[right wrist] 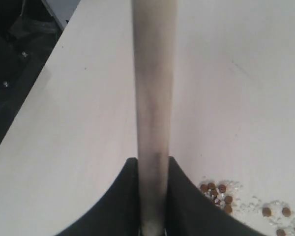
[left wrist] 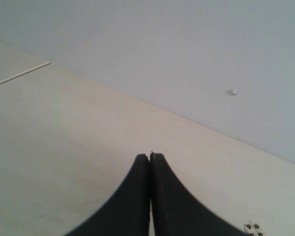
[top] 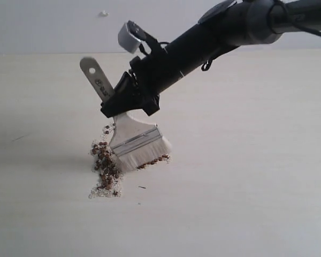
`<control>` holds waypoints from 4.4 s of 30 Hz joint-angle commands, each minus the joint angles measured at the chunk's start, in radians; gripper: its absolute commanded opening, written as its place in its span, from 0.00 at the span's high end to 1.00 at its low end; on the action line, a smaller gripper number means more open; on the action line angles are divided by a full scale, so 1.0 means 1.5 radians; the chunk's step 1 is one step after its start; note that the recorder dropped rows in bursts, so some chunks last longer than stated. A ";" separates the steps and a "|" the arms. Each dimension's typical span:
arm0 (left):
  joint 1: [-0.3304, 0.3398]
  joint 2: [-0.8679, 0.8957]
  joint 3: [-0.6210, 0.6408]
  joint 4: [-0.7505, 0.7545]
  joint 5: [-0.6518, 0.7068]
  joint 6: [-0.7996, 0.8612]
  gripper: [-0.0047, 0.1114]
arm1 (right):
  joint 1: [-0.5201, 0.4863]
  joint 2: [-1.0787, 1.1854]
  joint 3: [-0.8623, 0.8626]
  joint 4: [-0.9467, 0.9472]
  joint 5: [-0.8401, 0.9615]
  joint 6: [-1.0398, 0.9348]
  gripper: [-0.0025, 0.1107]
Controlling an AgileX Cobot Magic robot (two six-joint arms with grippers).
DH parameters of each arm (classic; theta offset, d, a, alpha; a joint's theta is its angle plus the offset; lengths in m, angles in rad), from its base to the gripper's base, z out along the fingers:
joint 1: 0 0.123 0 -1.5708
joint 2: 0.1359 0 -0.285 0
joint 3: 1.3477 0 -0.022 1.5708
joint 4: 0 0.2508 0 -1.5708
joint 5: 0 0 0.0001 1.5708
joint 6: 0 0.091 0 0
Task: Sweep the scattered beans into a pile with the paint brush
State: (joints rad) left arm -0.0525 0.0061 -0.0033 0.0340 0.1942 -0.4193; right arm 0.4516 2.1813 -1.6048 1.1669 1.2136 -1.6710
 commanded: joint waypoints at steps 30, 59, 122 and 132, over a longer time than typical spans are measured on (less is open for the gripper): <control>-0.004 -0.004 0.002 -0.001 0.000 -0.002 0.96 | 0.166 -0.156 0.492 -0.468 -1.283 0.764 0.98; -0.004 -0.004 0.002 -0.001 0.000 -0.002 0.96 | 0.342 -0.272 0.489 -0.429 -1.343 0.728 0.98; -0.004 -0.004 0.002 -0.001 0.000 -0.002 0.96 | 0.164 -0.217 0.407 -1.295 -0.825 1.562 0.98; -0.004 -0.004 0.002 -0.001 0.000 -0.002 0.96 | 0.164 -0.211 0.463 -1.070 -1.009 1.579 0.98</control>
State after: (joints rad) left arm -0.0525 0.0061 -0.0033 0.0340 0.1942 -0.4193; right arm 0.6998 1.8551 -0.9257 -0.5611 -0.2396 0.7216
